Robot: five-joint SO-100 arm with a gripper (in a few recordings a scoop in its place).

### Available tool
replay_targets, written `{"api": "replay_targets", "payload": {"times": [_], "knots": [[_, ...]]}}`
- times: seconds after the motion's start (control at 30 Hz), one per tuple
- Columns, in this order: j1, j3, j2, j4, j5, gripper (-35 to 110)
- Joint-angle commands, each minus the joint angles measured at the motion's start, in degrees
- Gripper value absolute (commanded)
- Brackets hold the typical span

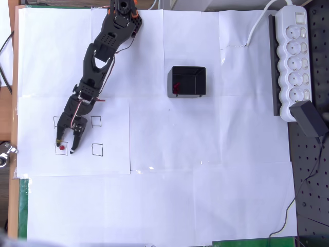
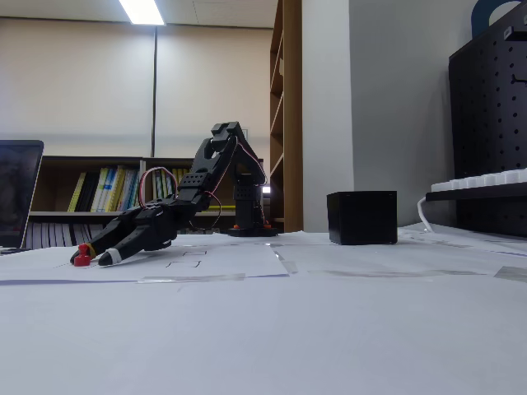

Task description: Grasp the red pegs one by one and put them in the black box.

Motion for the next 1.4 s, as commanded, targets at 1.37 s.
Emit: {"api": "replay_targets", "payload": {"times": [1.37], "knots": [[-15.29,25.93,-36.83,114.61,3.69,0]]}}
